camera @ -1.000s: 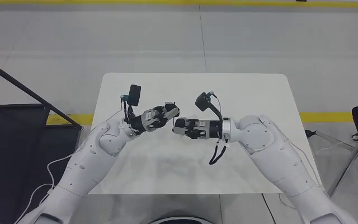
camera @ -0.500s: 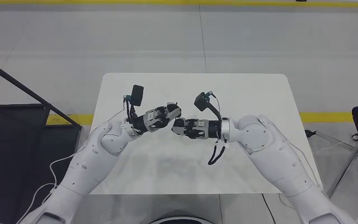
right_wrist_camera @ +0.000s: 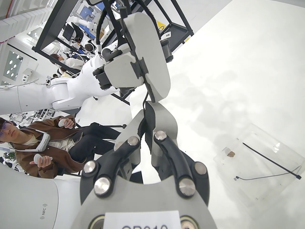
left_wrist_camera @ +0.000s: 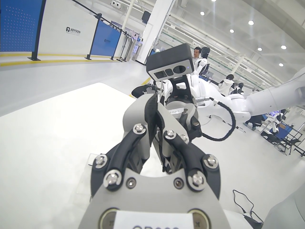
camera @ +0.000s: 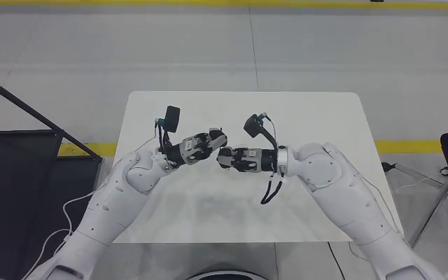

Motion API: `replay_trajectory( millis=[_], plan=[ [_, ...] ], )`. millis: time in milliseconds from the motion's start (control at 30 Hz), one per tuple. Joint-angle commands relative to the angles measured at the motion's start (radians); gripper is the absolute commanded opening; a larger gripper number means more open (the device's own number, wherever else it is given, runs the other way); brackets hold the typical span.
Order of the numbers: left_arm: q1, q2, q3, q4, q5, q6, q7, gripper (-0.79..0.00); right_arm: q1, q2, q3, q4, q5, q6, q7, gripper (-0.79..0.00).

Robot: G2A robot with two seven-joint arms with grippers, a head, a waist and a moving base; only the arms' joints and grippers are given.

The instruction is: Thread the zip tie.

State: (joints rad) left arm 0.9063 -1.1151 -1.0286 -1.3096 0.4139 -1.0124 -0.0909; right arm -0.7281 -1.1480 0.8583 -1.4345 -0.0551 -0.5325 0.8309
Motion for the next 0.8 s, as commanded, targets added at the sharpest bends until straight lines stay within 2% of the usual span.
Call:
replay_trajectory(
  millis=[0,100,400,567,767],
  plan=[
    [0.001,0.0,0.0,0.0,-0.006,0.0,-0.007,-0.511,0.001,-0.001,0.001,0.002,0.001,0.0,0.002,-0.785],
    [0.002,0.001,-0.004,-0.001,-0.015,0.0,-0.015,-0.471,0.002,-0.002,0.002,0.005,0.001,0.001,0.005,-0.785],
    [0.01,0.005,-0.016,-0.006,-0.031,0.0,-0.033,-0.48,-0.005,-0.003,0.014,0.007,0.0,0.001,0.003,-0.785],
    [0.01,0.005,-0.016,-0.006,-0.042,0.0,-0.043,-0.508,-0.007,-0.004,0.017,0.003,-0.004,0.001,0.009,-0.785],
    [0.003,0.003,-0.01,0.002,-0.05,0.0,-0.054,-0.625,-0.01,-0.005,0.02,0.001,-0.006,0.003,0.015,-0.785]
  ],
)
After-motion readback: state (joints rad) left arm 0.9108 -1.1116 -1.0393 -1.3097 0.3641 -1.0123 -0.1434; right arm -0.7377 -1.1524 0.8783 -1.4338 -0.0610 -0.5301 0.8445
